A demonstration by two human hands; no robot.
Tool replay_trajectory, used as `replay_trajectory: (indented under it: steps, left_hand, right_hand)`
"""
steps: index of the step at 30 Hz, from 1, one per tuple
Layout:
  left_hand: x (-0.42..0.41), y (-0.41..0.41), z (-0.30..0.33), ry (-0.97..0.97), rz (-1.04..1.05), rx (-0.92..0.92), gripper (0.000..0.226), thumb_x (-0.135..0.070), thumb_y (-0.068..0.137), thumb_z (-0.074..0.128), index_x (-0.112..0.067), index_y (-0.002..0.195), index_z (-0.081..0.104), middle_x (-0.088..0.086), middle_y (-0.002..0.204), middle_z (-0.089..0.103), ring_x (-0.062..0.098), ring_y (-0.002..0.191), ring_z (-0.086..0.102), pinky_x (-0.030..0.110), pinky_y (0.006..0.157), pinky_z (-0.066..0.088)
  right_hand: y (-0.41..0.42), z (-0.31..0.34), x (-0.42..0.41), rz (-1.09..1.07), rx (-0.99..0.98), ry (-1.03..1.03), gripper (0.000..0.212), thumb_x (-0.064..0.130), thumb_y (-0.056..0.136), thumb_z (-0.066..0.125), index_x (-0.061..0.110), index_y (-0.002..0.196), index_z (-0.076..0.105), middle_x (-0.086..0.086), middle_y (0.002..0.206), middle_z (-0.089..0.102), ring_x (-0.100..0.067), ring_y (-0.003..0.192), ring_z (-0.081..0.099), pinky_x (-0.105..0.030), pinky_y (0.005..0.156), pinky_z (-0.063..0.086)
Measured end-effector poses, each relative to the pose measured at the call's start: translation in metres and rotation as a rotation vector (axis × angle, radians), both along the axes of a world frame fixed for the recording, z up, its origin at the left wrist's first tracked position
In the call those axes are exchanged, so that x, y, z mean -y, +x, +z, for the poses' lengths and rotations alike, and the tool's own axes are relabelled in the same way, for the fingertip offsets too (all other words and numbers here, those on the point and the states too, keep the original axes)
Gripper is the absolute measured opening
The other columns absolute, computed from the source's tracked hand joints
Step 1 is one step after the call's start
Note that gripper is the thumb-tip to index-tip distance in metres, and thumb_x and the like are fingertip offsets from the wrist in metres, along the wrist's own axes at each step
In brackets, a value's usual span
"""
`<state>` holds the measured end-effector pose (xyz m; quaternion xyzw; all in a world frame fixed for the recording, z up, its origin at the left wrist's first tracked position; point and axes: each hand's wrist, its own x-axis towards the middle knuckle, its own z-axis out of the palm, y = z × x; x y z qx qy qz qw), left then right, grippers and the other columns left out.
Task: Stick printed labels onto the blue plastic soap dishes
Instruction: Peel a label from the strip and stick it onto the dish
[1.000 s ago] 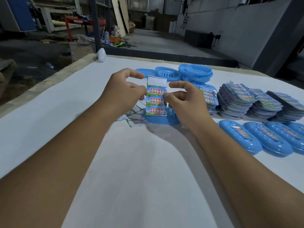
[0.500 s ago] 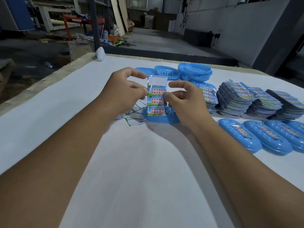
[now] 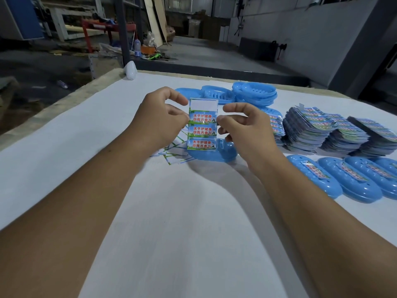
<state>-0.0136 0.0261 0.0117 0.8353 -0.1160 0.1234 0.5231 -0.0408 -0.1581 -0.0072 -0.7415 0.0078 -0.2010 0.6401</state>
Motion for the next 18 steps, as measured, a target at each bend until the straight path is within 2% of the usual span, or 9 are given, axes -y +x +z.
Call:
replay_trajectory:
  steps: [3,6,10,13,16,18]
  left_hand:
    - [0.000,0.002,-0.002,0.020,0.019,0.010,0.019,-0.016,0.090,0.069,-0.032,0.088,0.060,-0.008,0.074,0.074,0.010,0.077,0.071,0.019,0.047,0.050]
    - [0.001,0.003,-0.004,0.040,0.026,0.053,0.017,-0.014,0.088,0.069,-0.028,0.079,0.067,-0.010,0.067,0.070,0.008,0.071,0.068,0.021,0.058,0.047]
    - [0.006,0.000,-0.007,0.067,0.012,0.093,0.017,-0.016,0.087,0.068,-0.029,0.077,0.070,-0.010,0.075,0.070,0.006,0.072,0.065,0.024,0.068,0.051]
    - [0.013,-0.004,-0.009,0.081,-0.002,0.078,0.009,-0.034,0.087,0.072,-0.028,0.080,0.073,-0.014,0.078,0.070,-0.003,0.066,0.061,0.017,0.062,0.046]
    - [0.019,-0.008,-0.011,0.095,-0.013,0.067,0.027,-0.056,0.083,0.072,-0.029,0.083,0.076,-0.016,0.078,0.072,-0.005,0.062,0.060,0.013,0.056,0.040]
    - [0.020,-0.010,-0.011,0.099,-0.004,0.069,0.033,-0.061,0.081,0.072,-0.028,0.081,0.077,-0.014,0.075,0.072,-0.003,0.062,0.061,0.013,0.056,0.041]
  right_hand:
    - [-0.002,0.001,0.000,0.035,-0.008,0.031,0.017,0.013,0.090,0.076,0.022,0.101,0.067,0.006,0.073,0.076,-0.003,0.062,0.066,-0.016,0.055,0.050]
    - [-0.002,0.003,0.001,0.086,-0.018,0.094,0.020,0.012,0.089,0.077,0.021,0.103,0.066,0.007,0.073,0.075,-0.005,0.062,0.064,-0.018,0.056,0.049]
    - [-0.002,0.003,-0.001,0.119,-0.023,0.129,0.022,0.011,0.089,0.077,0.020,0.104,0.064,0.008,0.071,0.074,-0.003,0.058,0.060,-0.018,0.055,0.048]
    - [-0.002,0.002,-0.003,0.131,-0.023,0.138,0.022,0.010,0.089,0.077,0.021,0.102,0.062,0.007,0.071,0.074,-0.005,0.056,0.058,-0.020,0.056,0.047]
    - [-0.001,0.000,-0.005,0.130,-0.013,0.153,0.023,0.006,0.090,0.074,0.021,0.099,0.060,0.008,0.068,0.071,-0.005,0.053,0.053,-0.019,0.054,0.045]
    - [-0.001,0.000,-0.006,0.114,-0.007,0.149,0.023,0.006,0.089,0.074,0.021,0.097,0.058,0.009,0.063,0.067,-0.005,0.051,0.049,-0.019,0.054,0.043]
